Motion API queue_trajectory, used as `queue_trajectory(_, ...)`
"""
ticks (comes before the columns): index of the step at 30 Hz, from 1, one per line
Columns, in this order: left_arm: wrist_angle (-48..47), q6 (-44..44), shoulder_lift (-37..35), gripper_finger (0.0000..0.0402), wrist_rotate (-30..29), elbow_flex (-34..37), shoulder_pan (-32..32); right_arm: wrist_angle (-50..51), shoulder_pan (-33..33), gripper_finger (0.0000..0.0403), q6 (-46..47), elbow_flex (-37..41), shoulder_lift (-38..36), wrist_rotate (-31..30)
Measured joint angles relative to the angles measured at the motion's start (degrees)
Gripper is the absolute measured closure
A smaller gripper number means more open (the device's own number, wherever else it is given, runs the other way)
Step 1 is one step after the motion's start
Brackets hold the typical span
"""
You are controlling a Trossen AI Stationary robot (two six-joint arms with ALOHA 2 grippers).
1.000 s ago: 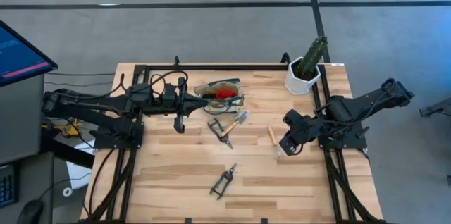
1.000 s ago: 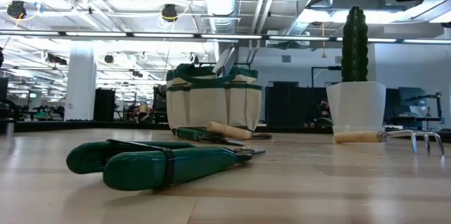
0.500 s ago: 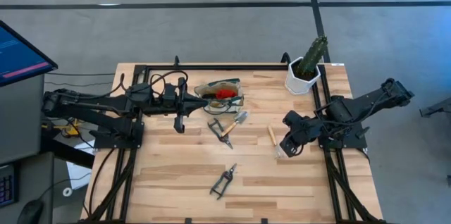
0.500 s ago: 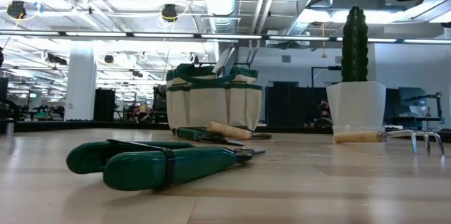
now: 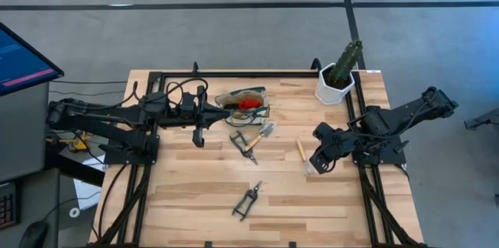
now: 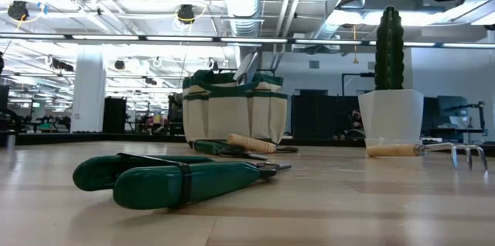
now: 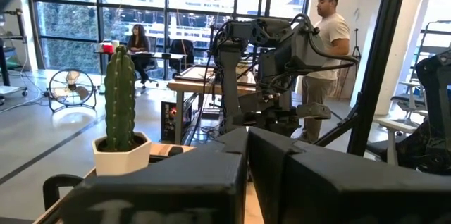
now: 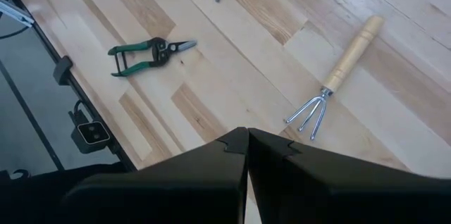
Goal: Pick & Place Garden tools in Gardening bag
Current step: Put the brown hand rake into the brown gardening bag
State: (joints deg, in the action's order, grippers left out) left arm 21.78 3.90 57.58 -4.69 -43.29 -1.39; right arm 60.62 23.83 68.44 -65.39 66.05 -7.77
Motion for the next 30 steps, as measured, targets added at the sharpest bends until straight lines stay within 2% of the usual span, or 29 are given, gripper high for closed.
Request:
queue_trajectory(10, -0.37, 0.0, 0.02, 0.04, 0.0, 0.0, 0.0, -3.21, 0.0, 0.0403, -0.59, 0.0, 0.01, 0.02)
queue_trajectory(16, -0.39, 0.0, 0.02, 0.04, 0.0, 0.0, 0.0, -11.07, 0.0, 0.0403, -11.19, 0.01, 0.11, 0.18)
queue_trajectory(22, -0.43, 0.82, 0.02, 0.04, 0.0, 0.0, -0.14, -18.92, 0.0, 0.0403, -23.01, -0.02, 3.29, 0.38)
queue_trajectory(26, -0.6, 1.14, 0.02, 0.04, 0.0, -0.02, -0.29, -19.38, 0.0, 0.0403, -24.92, 0.0, 6.86, 0.95)
queue_trajectory(30, -0.76, 1.14, 0.02, 0.04, 0.0, -0.02, -0.65, -19.1, -0.02, 0.0403, -24.89, 0.0, 10.13, 4.92)
